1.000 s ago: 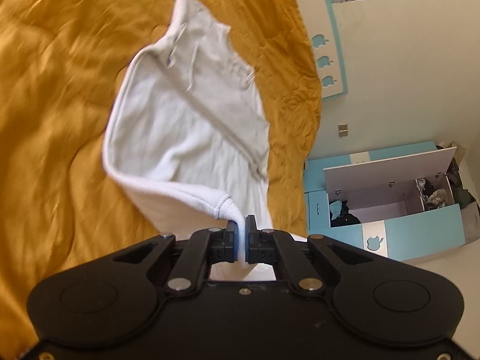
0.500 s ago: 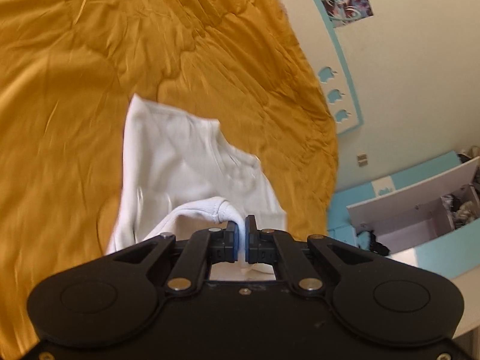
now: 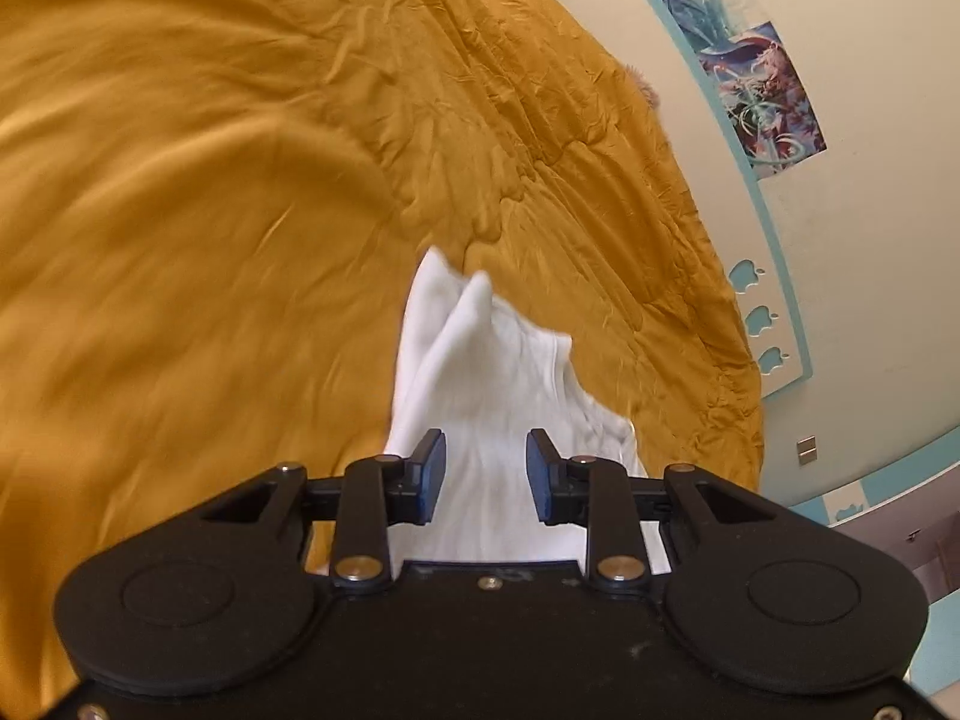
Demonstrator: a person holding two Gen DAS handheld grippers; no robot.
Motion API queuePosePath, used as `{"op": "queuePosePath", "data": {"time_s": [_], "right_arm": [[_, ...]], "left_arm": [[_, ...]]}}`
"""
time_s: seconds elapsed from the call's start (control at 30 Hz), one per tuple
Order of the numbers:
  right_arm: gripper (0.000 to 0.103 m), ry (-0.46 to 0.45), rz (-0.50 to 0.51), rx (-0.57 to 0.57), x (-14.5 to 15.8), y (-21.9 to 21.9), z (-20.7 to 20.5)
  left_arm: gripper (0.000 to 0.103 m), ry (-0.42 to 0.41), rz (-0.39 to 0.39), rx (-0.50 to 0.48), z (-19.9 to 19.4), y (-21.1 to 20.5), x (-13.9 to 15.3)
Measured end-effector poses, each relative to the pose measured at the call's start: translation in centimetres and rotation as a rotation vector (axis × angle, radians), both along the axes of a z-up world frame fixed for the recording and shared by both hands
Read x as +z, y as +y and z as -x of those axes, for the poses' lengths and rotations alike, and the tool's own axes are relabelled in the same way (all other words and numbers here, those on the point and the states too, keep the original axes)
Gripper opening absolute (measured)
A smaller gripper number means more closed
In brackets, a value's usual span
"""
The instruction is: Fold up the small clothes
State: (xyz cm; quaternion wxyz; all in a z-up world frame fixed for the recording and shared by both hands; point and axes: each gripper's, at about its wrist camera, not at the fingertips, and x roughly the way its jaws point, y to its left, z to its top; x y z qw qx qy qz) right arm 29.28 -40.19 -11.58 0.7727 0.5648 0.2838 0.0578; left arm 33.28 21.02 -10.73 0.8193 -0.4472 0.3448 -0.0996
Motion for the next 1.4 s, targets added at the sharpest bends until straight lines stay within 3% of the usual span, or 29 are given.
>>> {"op": "queuePosePath", "data": {"time_s": [0.17,0.33,0.5,0.63,0.77,0.9,1.0,1.07,1.13,1.33,1.4], "right_arm": [[0.059,0.051,-0.034,-0.040,-0.4,1.3,7.0],[0.059,0.145,0.070,-0.022,-0.2,3.3,9.4],[0.059,0.167,0.027,-0.067,-2.8,2.3,8.9],[0.059,0.155,-0.034,-0.118,-4.6,1.0,8.1],[0.059,0.147,-0.087,-0.138,-6.2,0.8,7.1],[0.058,0.121,-0.051,-0.136,-6.4,1.2,5.9],[0.045,0.105,-0.011,-0.115,-6.5,1.4,5.2],[0.009,0.112,0.011,-0.109,-6.9,1.5,4.9],[0.009,0.109,0.000,-0.124,-7.2,1.3,4.9],[0.006,0.050,-0.002,-0.162,-4.6,1.3,5.4],[0.005,-0.007,-0.016,-0.160,-3.0,1.1,5.9]], "left_arm": [[0.031,0.040,-0.024,0.032,7.3,-2.3,-0.6],[0.032,0.149,0.051,0.089,8.4,-3.7,-2.7],[0.035,0.137,0.081,0.156,8.1,-3.8,-4.9],[0.036,0.100,0.183,0.197,7.5,-2.8,-6.6],[0.036,0.064,0.167,0.192,7.1,-2.9,-6.6],[0.035,0.044,0.171,0.187,6.7,-2.9,-6.9],[0.034,0.039,0.180,0.184,6.1,-2.9,-7.1],[0.026,0.032,0.180,0.179,5.9,-3.0,-7.2],[0.007,0.025,0.168,0.162,5.7,-3.1,-7.2],[0.004,-0.064,0.227,0.167,5.7,-2.7,-5.6],[0.003,-0.114,0.195,0.155,5.8,-2.8,-3.7]]}}
